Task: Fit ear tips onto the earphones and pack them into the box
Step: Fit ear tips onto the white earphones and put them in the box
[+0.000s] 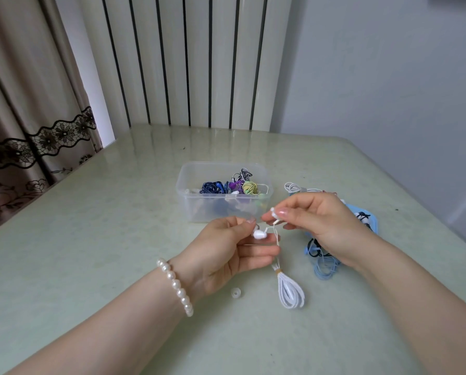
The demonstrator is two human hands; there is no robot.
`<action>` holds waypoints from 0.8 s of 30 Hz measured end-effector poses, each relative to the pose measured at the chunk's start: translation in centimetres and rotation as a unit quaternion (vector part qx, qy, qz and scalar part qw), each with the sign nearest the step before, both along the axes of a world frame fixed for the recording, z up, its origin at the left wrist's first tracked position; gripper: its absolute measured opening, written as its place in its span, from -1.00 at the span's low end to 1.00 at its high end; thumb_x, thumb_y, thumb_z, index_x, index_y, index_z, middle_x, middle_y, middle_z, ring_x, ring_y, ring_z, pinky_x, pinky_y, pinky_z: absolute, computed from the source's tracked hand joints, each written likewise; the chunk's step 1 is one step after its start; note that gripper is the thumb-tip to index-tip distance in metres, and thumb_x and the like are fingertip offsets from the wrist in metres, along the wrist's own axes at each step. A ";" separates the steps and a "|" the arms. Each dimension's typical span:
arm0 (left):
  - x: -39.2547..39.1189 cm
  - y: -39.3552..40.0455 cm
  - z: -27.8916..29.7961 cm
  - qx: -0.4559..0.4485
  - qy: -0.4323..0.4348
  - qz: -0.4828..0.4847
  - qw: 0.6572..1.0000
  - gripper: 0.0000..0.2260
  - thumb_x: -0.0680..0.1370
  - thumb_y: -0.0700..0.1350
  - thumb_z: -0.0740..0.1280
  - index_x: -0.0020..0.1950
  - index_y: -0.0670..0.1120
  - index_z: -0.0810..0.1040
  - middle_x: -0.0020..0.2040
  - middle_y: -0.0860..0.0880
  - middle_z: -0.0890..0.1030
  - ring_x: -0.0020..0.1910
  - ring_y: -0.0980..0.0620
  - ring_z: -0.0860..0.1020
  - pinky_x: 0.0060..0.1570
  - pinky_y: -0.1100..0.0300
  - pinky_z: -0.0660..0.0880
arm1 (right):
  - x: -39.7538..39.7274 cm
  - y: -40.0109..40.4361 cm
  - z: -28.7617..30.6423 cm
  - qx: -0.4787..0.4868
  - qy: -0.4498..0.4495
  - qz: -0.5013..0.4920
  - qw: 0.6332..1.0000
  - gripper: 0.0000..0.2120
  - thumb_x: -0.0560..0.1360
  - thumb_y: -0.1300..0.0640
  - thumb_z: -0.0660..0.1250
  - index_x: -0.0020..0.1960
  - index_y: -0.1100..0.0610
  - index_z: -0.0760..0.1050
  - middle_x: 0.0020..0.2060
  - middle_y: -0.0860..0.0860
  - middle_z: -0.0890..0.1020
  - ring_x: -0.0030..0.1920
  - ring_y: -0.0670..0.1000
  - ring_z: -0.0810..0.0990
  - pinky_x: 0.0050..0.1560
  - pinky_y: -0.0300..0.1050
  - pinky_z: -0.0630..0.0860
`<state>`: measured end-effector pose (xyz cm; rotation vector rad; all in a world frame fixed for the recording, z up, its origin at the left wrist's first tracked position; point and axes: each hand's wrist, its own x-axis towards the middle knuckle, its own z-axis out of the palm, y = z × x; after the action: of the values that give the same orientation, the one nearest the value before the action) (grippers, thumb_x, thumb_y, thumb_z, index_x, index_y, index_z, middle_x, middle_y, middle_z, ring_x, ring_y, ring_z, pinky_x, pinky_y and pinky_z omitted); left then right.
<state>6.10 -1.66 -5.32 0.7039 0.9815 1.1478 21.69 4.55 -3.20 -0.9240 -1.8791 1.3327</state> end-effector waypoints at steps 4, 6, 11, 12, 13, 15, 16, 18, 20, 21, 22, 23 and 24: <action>0.0 0.2 -0.5 0.034 0.079 0.019 0.996 -0.91 0.56 -0.23 0.22 -0.14 -0.19 0.44 -0.22 -0.13 0.64 -0.44 0.08 0.57 -0.45 0.27 0.52 | 0.2 0.5 0.0 -0.113 0.091 -0.020 0.989 -0.85 0.31 0.11 0.30 -0.18 0.18 0.50 -0.27 0.13 0.69 -0.22 0.04 0.65 -0.06 -0.12 0.51; -0.2 0.3 -0.4 0.048 0.082 0.049 0.994 -0.93 0.52 -0.28 0.28 -0.18 -0.21 0.47 -0.27 -0.13 0.63 -0.46 0.10 0.54 -0.46 0.29 0.49 | 0.2 0.5 0.1 -0.140 0.138 -0.034 0.980 -0.86 0.30 0.15 0.28 -0.18 0.19 0.50 -0.37 0.12 0.66 -0.26 0.07 0.64 -0.11 -0.13 0.53; -0.5 0.4 -0.1 0.042 0.003 0.076 0.996 -0.94 0.44 -0.39 0.30 -0.20 -0.28 0.53 -0.35 -0.12 0.63 -0.46 0.11 0.57 -0.40 0.33 0.55 | 0.1 0.4 -0.1 -0.132 0.143 -0.028 0.980 -0.82 0.32 0.18 0.28 -0.13 0.23 0.55 -0.48 0.06 0.56 -0.41 0.03 0.59 -0.29 -0.22 0.54; -0.5 0.4 -0.1 0.031 -0.020 0.075 0.996 -0.94 0.44 -0.40 0.30 -0.20 -0.30 0.54 -0.35 -0.13 0.63 -0.44 0.11 0.59 -0.38 0.32 0.56 | 0.0 0.4 -0.2 -0.126 0.136 -0.024 0.982 -0.81 0.32 0.18 0.28 -0.12 0.25 0.55 -0.48 0.05 0.56 -0.45 0.01 0.56 -0.34 -0.24 0.52; -0.5 0.5 -0.1 0.020 -0.047 0.074 0.996 -0.94 0.44 -0.40 0.29 -0.18 -0.32 0.54 -0.34 -0.13 0.64 -0.42 0.09 0.61 -0.36 0.31 0.57 | 0.0 0.3 -0.2 -0.120 0.132 -0.021 0.984 -0.80 0.32 0.19 0.29 -0.11 0.26 0.55 -0.48 0.05 0.56 -0.48 0.00 0.53 -0.38 -0.25 0.50; -0.6 0.6 0.0 -0.002 -0.097 0.074 0.993 -0.93 0.45 -0.41 0.27 -0.15 -0.35 0.54 -0.33 -0.15 0.64 -0.37 0.07 0.64 -0.33 0.29 0.59 | -0.1 0.2 -0.3 -0.104 0.125 -0.014 0.987 -0.79 0.32 0.19 0.30 -0.10 0.27 0.55 -0.47 0.06 0.57 -0.50 -0.02 0.50 -0.41 -0.26 0.48; -0.6 0.6 0.0 -0.009 -0.113 0.075 0.991 -0.92 0.46 -0.42 0.26 -0.14 -0.36 0.54 -0.32 -0.16 0.64 -0.36 0.06 0.64 -0.32 0.28 0.59 | -0.2 0.2 -0.3 -0.096 0.119 -0.009 0.988 -0.79 0.31 0.18 0.30 -0.09 0.25 0.55 -0.46 0.07 0.59 -0.50 -0.02 0.50 -0.41 -0.25 0.47; -0.7 0.6 0.0 -0.019 -0.129 0.075 0.989 -0.91 0.47 -0.42 0.24 -0.12 -0.36 0.53 -0.32 -0.16 0.64 -0.35 0.05 0.65 -0.32 0.27 0.60 | -0.2 0.1 -0.2 -0.083 0.106 -0.002 0.991 -0.78 0.30 0.18 0.32 -0.08 0.22 0.53 -0.43 0.08 0.62 -0.49 0.00 0.51 -0.40 -0.24 0.47; -0.7 0.6 0.0 -0.025 -0.127 0.072 0.989 -0.91 0.47 -0.41 0.24 -0.11 -0.33 0.53 -0.32 -0.14 0.64 -0.36 0.06 0.64 -0.33 0.27 0.59 | -0.2 0.1 -0.3 -0.074 0.096 0.003 0.993 -0.79 0.27 0.18 0.34 -0.11 0.22 0.51 -0.38 0.11 0.65 -0.48 0.01 0.53 -0.39 -0.23 0.48; -0.8 0.6 -0.1 -0.026 -0.121 0.070 0.990 -0.91 0.46 -0.40 0.26 -0.11 -0.31 0.54 -0.32 -0.13 0.64 -0.37 0.07 0.64 -0.33 0.28 0.59 | -0.2 0.1 -0.3 -0.067 0.092 0.006 0.994 -0.80 0.27 0.18 0.35 -0.13 0.22 0.51 -0.36 0.12 0.66 -0.47 0.01 0.54 -0.37 -0.23 0.49; -0.8 0.6 -0.1 -0.025 -0.113 0.067 0.991 -0.91 0.46 -0.38 0.27 -0.12 -0.28 0.55 -0.33 -0.11 0.63 -0.38 0.09 0.62 -0.34 0.28 0.59 | -0.2 0.1 -0.4 -0.055 0.086 0.006 0.995 -0.81 0.26 0.17 0.36 -0.15 0.22 0.52 -0.35 0.12 0.67 -0.46 0.01 0.54 -0.36 -0.23 0.49; -0.8 0.6 -0.1 -0.025 -0.105 0.064 0.992 -0.91 0.46 -0.36 0.28 -0.13 -0.26 0.57 -0.34 -0.09 0.63 -0.40 0.11 0.61 -0.35 0.29 0.58 | -0.3 0.1 -0.4 -0.040 0.080 0.006 0.996 -0.82 0.26 0.17 0.37 -0.17 0.23 0.53 -0.34 0.12 0.67 -0.46 0.01 0.54 -0.36 -0.23 0.48; -0.8 0.6 -0.1 -0.025 -0.099 0.062 0.993 -0.91 0.46 -0.34 0.28 -0.13 -0.24 0.58 -0.34 -0.08 0.62 -0.42 0.12 0.59 -0.36 0.31 0.57 | -0.3 0.1 -0.5 -0.023 0.077 0.003 0.997 -0.83 0.26 0.17 0.38 -0.19 0.23 0.54 -0.35 0.10 0.67 -0.46 0.00 0.54 -0.36 -0.23 0.47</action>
<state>5.35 -1.05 -5.47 0.4828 0.8929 1.2714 21.40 4.62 -3.66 -0.8144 -1.7433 1.4144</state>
